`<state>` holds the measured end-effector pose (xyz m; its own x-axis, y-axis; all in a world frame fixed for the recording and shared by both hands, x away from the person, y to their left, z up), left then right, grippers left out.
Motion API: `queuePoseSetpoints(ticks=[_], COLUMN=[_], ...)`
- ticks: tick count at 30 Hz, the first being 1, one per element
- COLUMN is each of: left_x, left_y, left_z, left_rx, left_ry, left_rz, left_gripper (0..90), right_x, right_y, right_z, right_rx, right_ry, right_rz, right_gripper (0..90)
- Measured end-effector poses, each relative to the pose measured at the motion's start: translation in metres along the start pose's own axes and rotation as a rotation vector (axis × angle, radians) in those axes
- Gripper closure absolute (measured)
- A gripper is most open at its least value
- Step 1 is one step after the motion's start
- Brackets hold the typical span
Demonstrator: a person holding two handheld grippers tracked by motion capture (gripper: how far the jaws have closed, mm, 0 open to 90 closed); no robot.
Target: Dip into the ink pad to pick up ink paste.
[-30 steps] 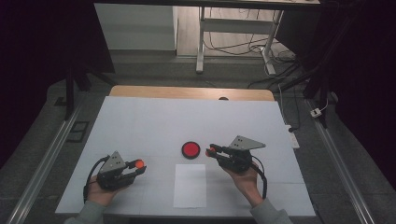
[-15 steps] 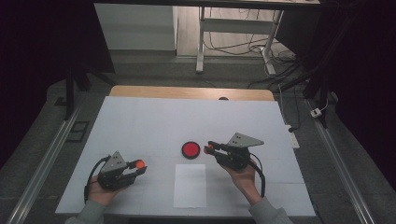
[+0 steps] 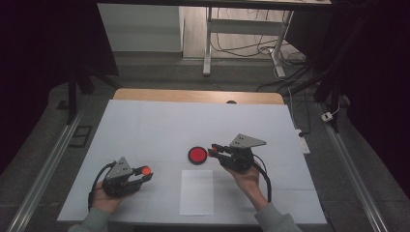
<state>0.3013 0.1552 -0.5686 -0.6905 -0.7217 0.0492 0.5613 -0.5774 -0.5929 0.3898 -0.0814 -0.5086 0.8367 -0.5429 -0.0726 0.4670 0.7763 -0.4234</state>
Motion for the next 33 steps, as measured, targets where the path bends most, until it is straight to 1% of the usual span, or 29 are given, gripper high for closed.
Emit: queuePoseSetpoints(ticks=[7, 12, 19, 24, 25, 33], left_x=[0.0, 0.001, 0.001, 0.0, 0.0, 0.001], left_y=[0.001, 0.002, 0.003, 0.004, 0.004, 0.004], left_z=[0.0, -0.001, -0.002, -0.002, -0.002, -0.003], left_rx=[-0.003, -0.008, -0.014, -0.016, -0.016, -0.02], left_ry=[0.001, 0.001, 0.004, 0.001, 0.001, 0.003], left_rz=[0.001, -0.005, -0.007, -0.009, -0.009, -0.011], left_gripper=[64.9, 64.9, 64.9, 64.9, 64.9, 64.9], right_x=[0.004, 0.005, 0.007, 0.012, 0.012, 0.01], right_y=[0.007, 0.015, 0.029, 0.04, 0.041, 0.054], right_z=[0.0, -0.001, -0.007, -0.014, -0.016, -0.021], right_rx=[-0.006, -0.012, -0.045, -0.072, -0.083, -0.105], right_ry=[0.011, 0.011, 0.015, 0.028, 0.023, 0.016], right_rz=[-0.006, -0.003, -0.002, -0.009, -0.012, -0.004], right_gripper=[72.8, 72.8, 72.8, 72.8, 72.8, 72.8])
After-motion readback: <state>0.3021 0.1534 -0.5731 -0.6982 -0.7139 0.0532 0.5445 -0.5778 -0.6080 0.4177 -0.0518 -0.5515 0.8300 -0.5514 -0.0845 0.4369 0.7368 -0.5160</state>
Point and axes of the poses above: each handheld gripper's, and its own axes: y roughly forward along the jaws, z roughly out of its top, x roughly to its right, the point moved 10 cm from there along y, roughly forward along the jaws, and after that the axes turned 1 degree about -x, right-handed, at the moved point
